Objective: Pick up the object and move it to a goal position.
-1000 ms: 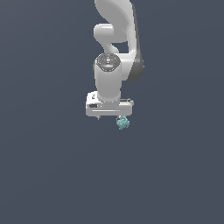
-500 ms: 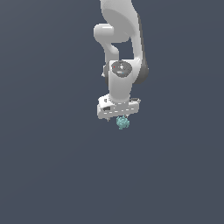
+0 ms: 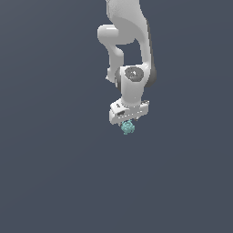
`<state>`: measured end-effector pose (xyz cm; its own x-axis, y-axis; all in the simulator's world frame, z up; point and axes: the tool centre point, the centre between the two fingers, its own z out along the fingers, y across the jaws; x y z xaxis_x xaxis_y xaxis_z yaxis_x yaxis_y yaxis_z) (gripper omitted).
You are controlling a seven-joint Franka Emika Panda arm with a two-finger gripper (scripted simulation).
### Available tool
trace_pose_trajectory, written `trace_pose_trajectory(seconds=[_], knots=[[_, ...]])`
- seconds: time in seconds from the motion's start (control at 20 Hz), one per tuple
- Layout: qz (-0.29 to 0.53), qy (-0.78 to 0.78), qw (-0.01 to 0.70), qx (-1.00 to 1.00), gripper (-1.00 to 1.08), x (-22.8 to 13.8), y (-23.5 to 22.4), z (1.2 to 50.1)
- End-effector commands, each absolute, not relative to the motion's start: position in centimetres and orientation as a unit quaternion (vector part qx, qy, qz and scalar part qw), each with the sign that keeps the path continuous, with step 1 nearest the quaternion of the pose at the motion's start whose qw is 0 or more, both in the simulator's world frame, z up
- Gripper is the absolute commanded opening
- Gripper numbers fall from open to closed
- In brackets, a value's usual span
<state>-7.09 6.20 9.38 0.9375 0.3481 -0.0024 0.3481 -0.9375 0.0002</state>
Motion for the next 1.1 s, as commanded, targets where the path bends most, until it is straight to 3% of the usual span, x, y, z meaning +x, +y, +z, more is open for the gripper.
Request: trace_pose_trajectory(seconds=[0.0,1.0,1.05], knots=[[0.0,0.183,0.0,0.983,1.0,-7.3,6.4,9.2],[0.0,0.184,0.0,0.983,1.0,-7.4,6.4,4.1],[0.0,0.184,0.0,0.983,-1.0,-7.4,6.4,4.1]])
